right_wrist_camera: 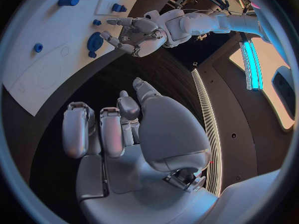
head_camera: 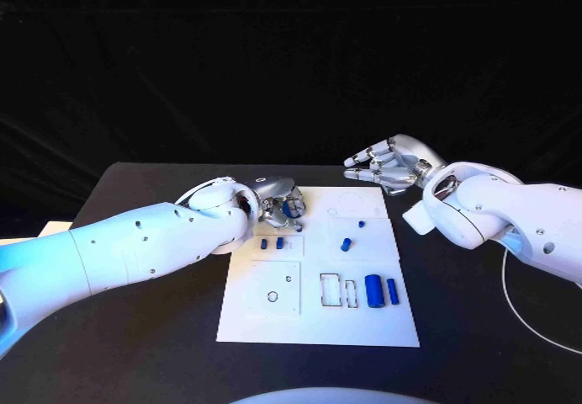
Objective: Assemble the parts on the task board
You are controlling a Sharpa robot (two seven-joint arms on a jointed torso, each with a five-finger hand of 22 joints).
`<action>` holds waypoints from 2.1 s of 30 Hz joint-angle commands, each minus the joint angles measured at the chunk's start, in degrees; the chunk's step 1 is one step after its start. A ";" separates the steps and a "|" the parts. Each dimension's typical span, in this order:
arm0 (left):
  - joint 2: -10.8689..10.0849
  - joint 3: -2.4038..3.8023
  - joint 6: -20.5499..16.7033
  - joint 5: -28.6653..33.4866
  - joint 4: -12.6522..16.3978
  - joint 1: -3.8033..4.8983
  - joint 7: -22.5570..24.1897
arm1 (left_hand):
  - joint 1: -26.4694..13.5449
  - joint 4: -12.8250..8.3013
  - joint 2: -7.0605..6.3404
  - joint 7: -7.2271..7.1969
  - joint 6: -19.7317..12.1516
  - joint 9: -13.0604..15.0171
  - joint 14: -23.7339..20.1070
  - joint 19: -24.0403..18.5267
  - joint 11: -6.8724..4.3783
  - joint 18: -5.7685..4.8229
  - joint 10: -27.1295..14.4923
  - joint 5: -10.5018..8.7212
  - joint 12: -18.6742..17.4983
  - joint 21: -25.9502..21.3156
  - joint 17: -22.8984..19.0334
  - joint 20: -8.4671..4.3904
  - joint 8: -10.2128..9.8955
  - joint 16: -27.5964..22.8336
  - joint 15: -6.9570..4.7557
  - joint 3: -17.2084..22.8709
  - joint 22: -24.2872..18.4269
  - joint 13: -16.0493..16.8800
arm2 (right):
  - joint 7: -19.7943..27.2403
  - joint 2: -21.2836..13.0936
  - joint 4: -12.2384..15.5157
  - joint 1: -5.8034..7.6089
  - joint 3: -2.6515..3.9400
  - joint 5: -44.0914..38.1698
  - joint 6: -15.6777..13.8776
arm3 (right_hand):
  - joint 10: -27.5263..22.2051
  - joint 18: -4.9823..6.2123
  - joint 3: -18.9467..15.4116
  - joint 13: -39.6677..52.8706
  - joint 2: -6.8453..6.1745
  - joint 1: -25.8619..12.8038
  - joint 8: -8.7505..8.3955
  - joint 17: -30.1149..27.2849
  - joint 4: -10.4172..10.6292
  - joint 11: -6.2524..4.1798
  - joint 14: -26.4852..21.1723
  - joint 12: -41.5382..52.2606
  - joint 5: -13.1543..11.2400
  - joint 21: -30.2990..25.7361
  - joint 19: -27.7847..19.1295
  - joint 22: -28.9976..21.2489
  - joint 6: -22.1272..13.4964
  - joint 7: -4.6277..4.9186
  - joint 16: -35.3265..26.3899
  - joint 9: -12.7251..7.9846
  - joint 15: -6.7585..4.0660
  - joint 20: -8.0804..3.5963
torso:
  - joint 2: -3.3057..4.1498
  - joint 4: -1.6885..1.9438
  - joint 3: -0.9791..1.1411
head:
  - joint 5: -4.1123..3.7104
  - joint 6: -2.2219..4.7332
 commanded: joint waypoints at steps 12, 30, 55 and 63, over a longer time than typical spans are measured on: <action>2.74 -0.02 4.75 -3.91 -2.95 -0.52 -2.96 | -0.62 0.41 0.05 -0.12 1.87 -0.90 2.41 1.72 -0.18 -1.99 2.02 -0.01 -1.58 7.52 0.50 -0.30 -1.78 2.02 -0.44 0.75 6.79 -1.48 | 0.58 0.09 0.19 -0.03 0.01 -0.55 0.77 | -0.39 0.63 0.15 -0.01 0.15 -0.27 -0.27 0.55 0.34 -0.07 2.88 -0.06 0.34 -0.32 -0.47 0.01 0.38 0.05 -0.27 -0.08 -0.04 0.04 | -0.05 0.04 0.04 | -0.19 -0.32; 3.36 -0.03 5.48 -3.93 -3.13 -0.79 -3.04 | 1.10 -0.60 0.57 -0.38 3.41 -1.33 2.35 2.46 -0.73 -2.69 5.01 0.18 -2.69 11.92 -1.79 -0.70 -2.84 1.34 -0.92 4.02 10.84 -2.22 | 0.52 0.17 0.25 -0.03 0.01 -0.56 0.79 | -0.43 0.64 0.21 -0.06 0.18 0.05 -0.37 1.73 0.63 0.05 2.52 0.27 0.40 -0.55 -0.37 -0.08 0.51 0.14 0.43 -0.07 0.15 0.24 | -0.10 0.09 0.03 | -0.42 -0.46; 4.22 -0.04 5.97 -3.93 -3.92 -1.00 -3.80 | 2.38 -3.13 0.96 -0.40 6.07 -1.37 2.19 3.07 -1.10 -3.55 8.35 0.10 -3.98 16.95 -3.93 -0.96 -3.44 1.22 -1.27 9.42 15.52 -2.42 | 0.31 0.19 0.40 -0.02 0.01 -0.65 1.09 | -0.34 0.64 0.23 0.04 0.21 0.08 -0.35 1.50 0.67 0.02 2.52 0.42 0.41 -0.56 -0.35 -0.06 0.57 0.11 0.20 -0.05 0.11 0.20 | -0.09 0.08 0.04 | -0.81 -0.59; 3.63 0.16 1.46 -3.01 -3.13 -1.13 -2.44 | 3.21 -5.95 1.24 -0.41 8.56 -0.98 2.31 3.04 -1.46 -3.66 10.95 0.12 -3.83 17.78 -3.69 -1.30 -3.01 2.00 -1.57 12.88 16.41 -1.68 | 0.32 0.24 0.39 -0.02 0.01 -0.66 1.15 | -0.32 0.63 0.23 0.05 0.24 0.06 -0.31 1.40 0.70 -0.01 2.53 0.45 0.41 -0.56 -0.34 -0.05 0.65 0.09 0.11 -0.04 0.09 0.18 | -0.13 0.09 0.01 | -0.84 -0.51</action>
